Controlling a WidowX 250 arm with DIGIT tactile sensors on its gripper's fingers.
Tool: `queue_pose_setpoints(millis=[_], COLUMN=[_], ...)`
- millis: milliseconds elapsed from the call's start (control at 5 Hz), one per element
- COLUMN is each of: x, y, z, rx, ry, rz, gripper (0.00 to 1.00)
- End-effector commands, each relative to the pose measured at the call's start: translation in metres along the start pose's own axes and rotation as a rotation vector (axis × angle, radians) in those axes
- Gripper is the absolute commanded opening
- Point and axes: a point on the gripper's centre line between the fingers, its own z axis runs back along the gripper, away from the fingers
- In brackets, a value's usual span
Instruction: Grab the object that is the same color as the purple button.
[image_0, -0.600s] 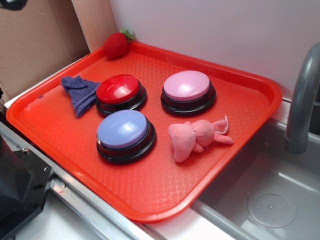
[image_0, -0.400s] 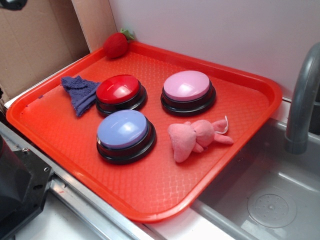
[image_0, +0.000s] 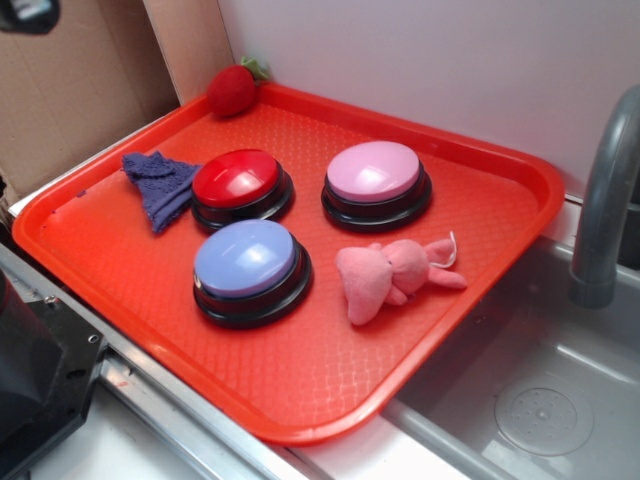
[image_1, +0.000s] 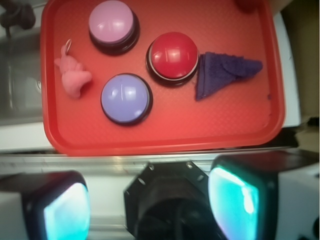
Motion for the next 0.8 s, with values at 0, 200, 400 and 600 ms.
queue_pose_setpoints(millis=[0, 200, 400, 600], x=[0.033, 0.05, 0.053, 0.074], y=[0.046, 0.078, 0.104, 0.12], z=[-0.03, -0.059, -0.083, -0.114], rx=[-0.054, -0.039, -0.025, -0.014], ry=[-0.024, -0.05, -0.095, -0.101], rz=[0.389, 0.637, 0.883, 1.011], gripper=[1.0, 1.0, 1.0, 1.0])
